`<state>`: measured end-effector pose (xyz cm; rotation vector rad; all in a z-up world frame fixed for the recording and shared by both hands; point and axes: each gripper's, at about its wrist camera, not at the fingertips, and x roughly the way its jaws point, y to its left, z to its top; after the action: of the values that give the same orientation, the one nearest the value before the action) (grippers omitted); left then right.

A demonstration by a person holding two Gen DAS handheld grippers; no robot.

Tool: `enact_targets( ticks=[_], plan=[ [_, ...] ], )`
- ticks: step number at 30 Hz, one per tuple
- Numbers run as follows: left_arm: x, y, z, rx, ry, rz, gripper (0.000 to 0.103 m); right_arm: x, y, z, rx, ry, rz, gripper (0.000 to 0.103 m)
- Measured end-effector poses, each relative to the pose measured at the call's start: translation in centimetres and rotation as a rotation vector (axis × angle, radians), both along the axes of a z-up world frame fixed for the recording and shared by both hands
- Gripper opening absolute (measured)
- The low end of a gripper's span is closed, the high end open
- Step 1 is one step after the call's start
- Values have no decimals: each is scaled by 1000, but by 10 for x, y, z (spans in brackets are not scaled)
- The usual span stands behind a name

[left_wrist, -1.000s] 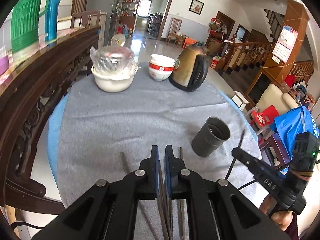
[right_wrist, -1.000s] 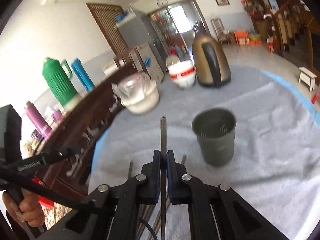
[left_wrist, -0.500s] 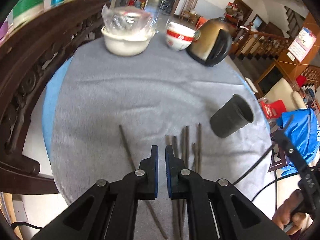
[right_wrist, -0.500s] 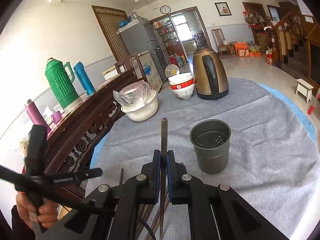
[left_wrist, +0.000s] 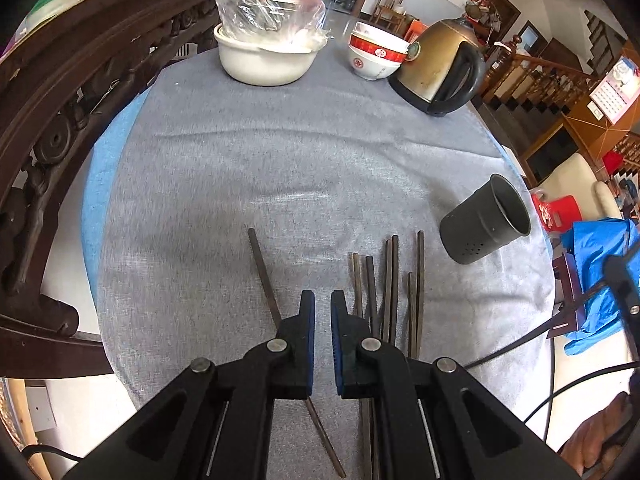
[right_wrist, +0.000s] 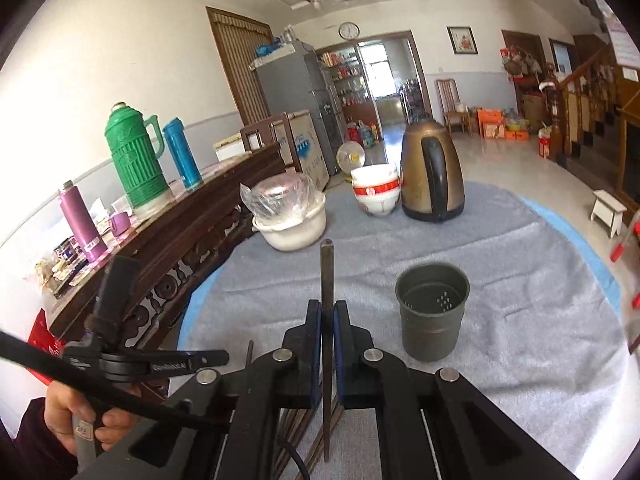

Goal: Organize utensils

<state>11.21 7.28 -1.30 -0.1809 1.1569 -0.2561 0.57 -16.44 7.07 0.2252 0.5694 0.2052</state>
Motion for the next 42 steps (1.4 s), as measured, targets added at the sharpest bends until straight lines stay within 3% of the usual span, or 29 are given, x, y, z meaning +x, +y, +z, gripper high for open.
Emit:
enact_targets(
  ticks=[12,14,16,19,38,42],
  plan=[
    [-6,-4,4,17,-2,-5,7,-10,-1,31,-24,-92,-26,6],
    [-6,-3,3,17,0,-8,11,-12,-4,33,-18,-97,-33,6],
    [-4,-2,1,18,5,-5,24,-14,-7,34,-20,-99,-43,6],
    [1,-1,-6,27,21,-5,36,-16,-10,36,-19,-103,-55,6],
    [38,1,-64,83,156,32,36,-5,-37,26,31,-81,-97,6],
    [49,3,-70,61,179,55,36,-3,-45,22,50,-72,-102,6]
  ],
)
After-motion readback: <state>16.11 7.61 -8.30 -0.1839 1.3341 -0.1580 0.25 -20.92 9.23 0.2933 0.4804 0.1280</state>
